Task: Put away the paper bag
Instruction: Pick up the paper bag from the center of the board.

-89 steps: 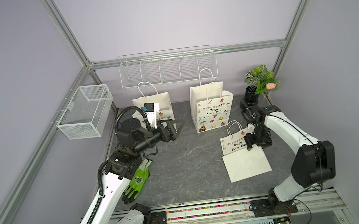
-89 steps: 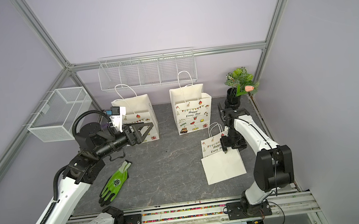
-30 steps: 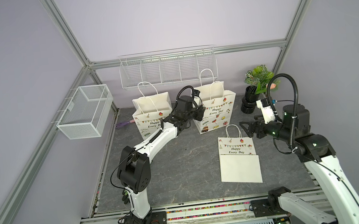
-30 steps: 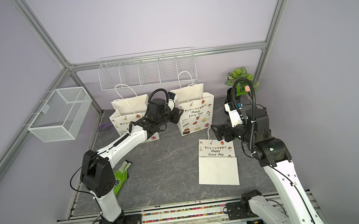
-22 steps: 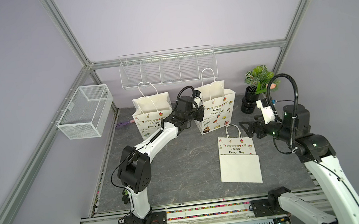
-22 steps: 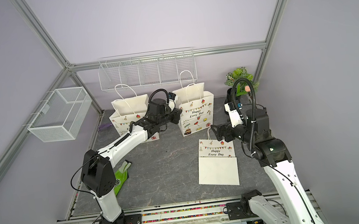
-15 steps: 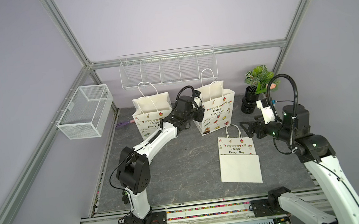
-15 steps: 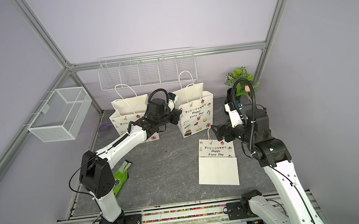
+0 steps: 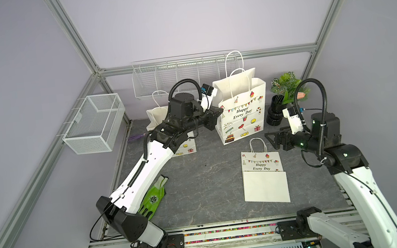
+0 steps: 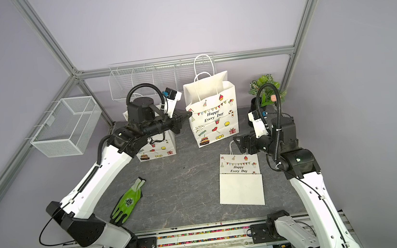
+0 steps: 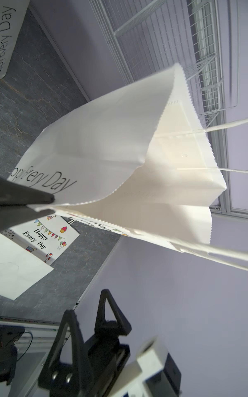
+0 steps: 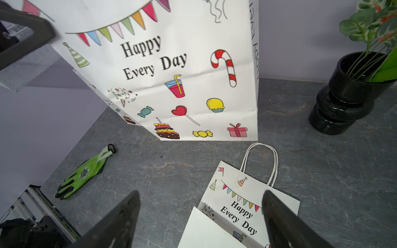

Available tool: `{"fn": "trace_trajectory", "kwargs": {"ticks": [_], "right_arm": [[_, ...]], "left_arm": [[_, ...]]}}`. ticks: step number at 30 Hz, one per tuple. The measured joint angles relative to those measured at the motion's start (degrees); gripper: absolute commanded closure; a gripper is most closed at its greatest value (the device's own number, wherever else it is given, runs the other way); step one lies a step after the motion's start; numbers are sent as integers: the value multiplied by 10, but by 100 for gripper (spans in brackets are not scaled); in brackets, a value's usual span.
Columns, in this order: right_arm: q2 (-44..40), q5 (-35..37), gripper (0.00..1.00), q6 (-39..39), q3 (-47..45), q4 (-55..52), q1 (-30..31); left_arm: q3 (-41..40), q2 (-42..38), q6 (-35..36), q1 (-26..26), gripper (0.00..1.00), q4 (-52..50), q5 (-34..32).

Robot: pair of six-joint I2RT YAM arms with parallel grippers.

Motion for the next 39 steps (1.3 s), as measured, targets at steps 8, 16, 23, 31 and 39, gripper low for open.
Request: {"fn": "trace_trajectory", "kwargs": {"ticks": [8, 16, 23, 31, 39], "right_arm": [[-13, -49, 11, 3, 48, -10, -10], [3, -195, 4, 22, 75, -2, -11], [36, -277, 5, 49, 77, 3, 3], [23, -256, 10, 43, 82, 1, 59], [20, -187, 35, 21, 82, -3, 93]], "left_arm": [[0, -67, 7, 1, 100, -71, 63], [-28, -122, 6, 22, 100, -100, 115], [-39, -141, -18, 53, 100, -87, 153], [-43, -144, -49, 60, 100, -62, 192], [-43, -127, -71, 61, 100, -54, 219]]}}
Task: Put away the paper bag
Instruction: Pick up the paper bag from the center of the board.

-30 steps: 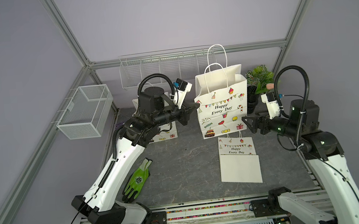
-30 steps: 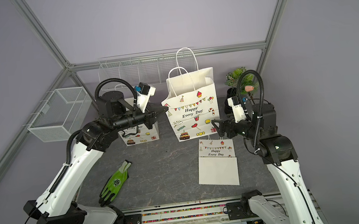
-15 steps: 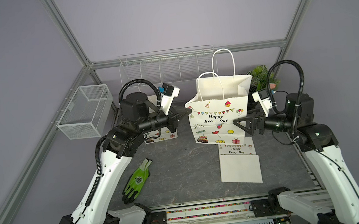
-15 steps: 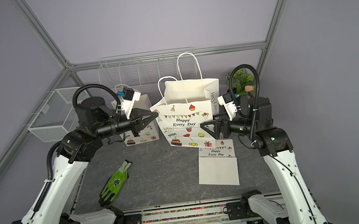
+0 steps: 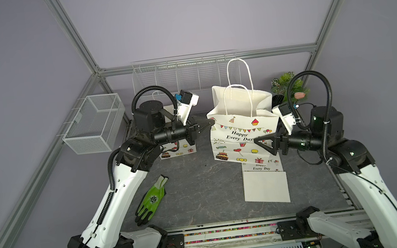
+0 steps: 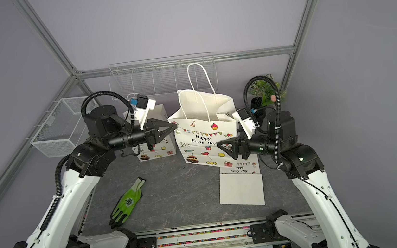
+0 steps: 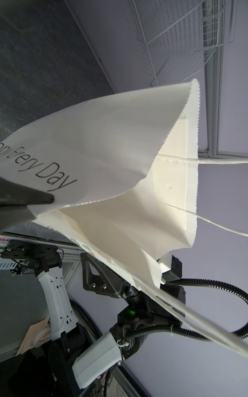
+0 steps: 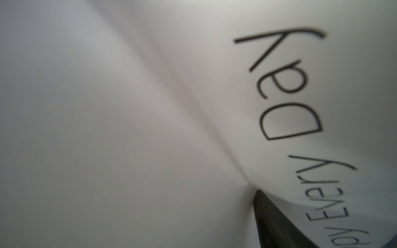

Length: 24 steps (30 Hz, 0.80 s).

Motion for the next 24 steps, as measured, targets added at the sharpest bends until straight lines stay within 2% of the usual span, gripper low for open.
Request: {"fn": "trace_trajectory", "kwargs": {"ticks": [6, 11, 13, 14, 16, 18, 20, 21, 22, 24], "right_arm": [[-21, 40, 64, 3, -5, 7, 2], [-37, 48, 79, 16, -7, 24, 3], [-38, 47, 83, 21, -7, 31, 3], [-38, 47, 86, 24, -7, 33, 3], [-38, 46, 90, 30, -7, 35, 3], [-38, 45, 93, 37, -8, 39, 3], [-38, 43, 93, 41, -8, 41, 3], [-38, 43, 93, 42, -8, 40, 3], [-38, 43, 93, 42, -7, 40, 2], [-38, 40, 93, 42, -5, 38, 0]], "left_arm": [[0, 6, -6, 3, 100, 2, 11], [0, 7, -7, 3, 99, 4, 19], [0, 7, -9, 3, 90, 5, 19], [0, 7, -9, 3, 82, 6, 20], [0, 7, -14, 3, 60, 9, 21], [0, 7, -14, 4, 29, 10, 21], [0, 6, -15, 6, 9, 10, 20], [0, 5, -16, 6, 2, 10, 18], [-2, 3, -19, 7, 0, 10, 15], [-13, -10, -20, 7, 0, 11, 2]]}}
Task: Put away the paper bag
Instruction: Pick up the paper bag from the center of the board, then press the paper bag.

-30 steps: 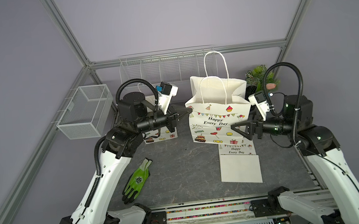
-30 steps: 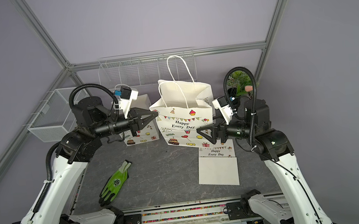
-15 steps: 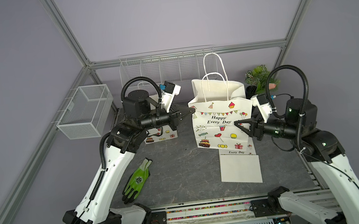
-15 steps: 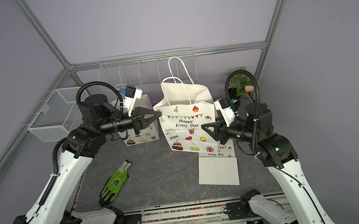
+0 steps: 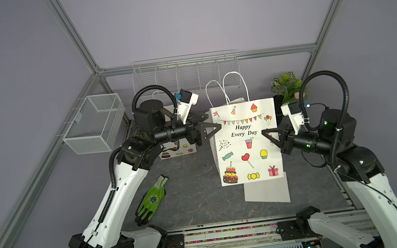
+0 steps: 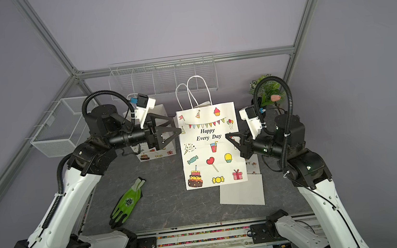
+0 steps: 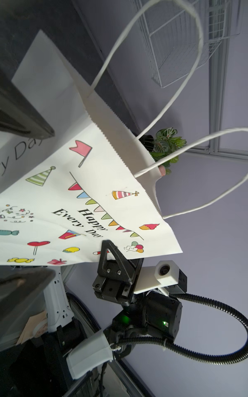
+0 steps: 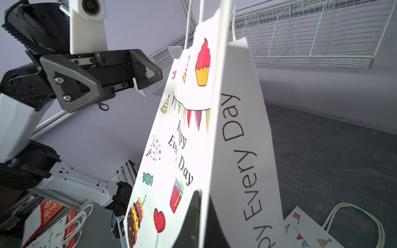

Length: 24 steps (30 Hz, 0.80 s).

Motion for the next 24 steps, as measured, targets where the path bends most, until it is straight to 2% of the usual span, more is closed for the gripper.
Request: {"fn": "trace_trajectory", "kwargs": {"ticks": [5, 11, 15, 24], "right_arm": [[0, -20, 93, -1, 6, -1, -23], [17, -83, 93, 18, 6, 17, -68], [32, -133, 93, 50, 6, 53, -92], [51, -235, 94, 116, 49, 113, -104]], "left_arm": [[-52, -63, -4, 2, 0, -2, -46], [-126, -152, -32, 3, 0, 7, -81], [-183, -174, -65, 3, 0, 41, -69], [-256, -146, -139, 3, 0, 122, -10]]}}
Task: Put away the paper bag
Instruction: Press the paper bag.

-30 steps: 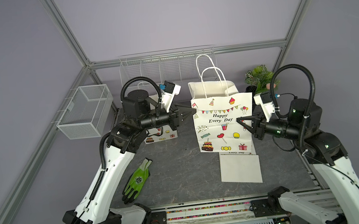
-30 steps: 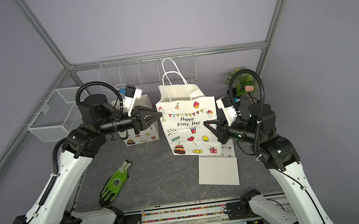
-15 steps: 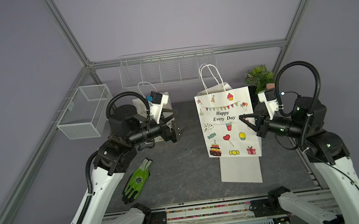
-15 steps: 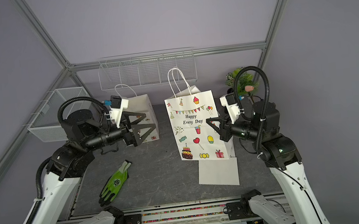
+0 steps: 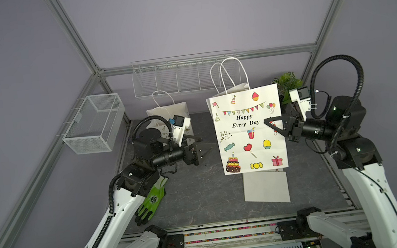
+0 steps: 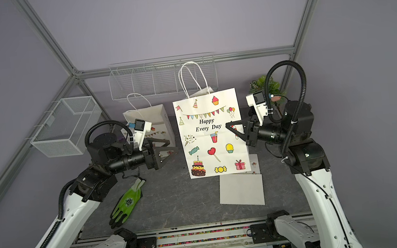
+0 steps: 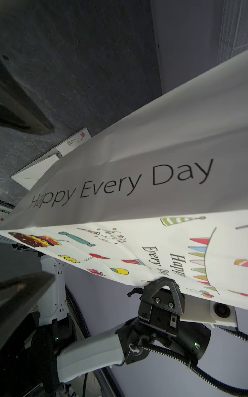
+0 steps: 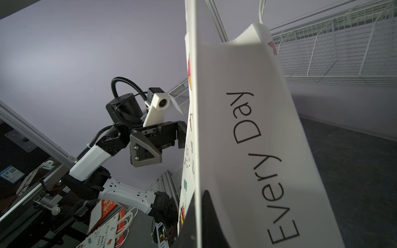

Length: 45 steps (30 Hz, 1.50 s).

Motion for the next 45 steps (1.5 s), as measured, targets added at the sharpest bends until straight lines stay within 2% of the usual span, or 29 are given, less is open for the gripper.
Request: {"fn": "trace_trajectory", "kwargs": {"ticks": [5, 13, 19, 28, 34, 39, 45], "right_arm": [[0, -43, 93, 45, 13, 52, -2], [4, -70, 93, 85, 13, 85, -2], [4, -71, 93, 93, 14, 89, -3], [11, -76, 93, 96, 32, 92, -6], [12, -80, 93, 107, 32, 102, -6], [12, -80, 93, 108, 32, 103, -6], [12, -79, 93, 113, 20, 119, -7]], "left_arm": [[-13, 0, -59, 0, 0, 94, 44], [-13, 0, -113, -6, 0, 171, 75], [-11, -2, -111, -12, 2, 155, 86], [-22, -65, -48, -11, 4, 9, 69], [-62, -64, -73, -17, 5, 46, 85], [-65, -28, -86, -46, 5, 71, 92], [-65, -26, -103, -52, 5, 110, 96]]}}
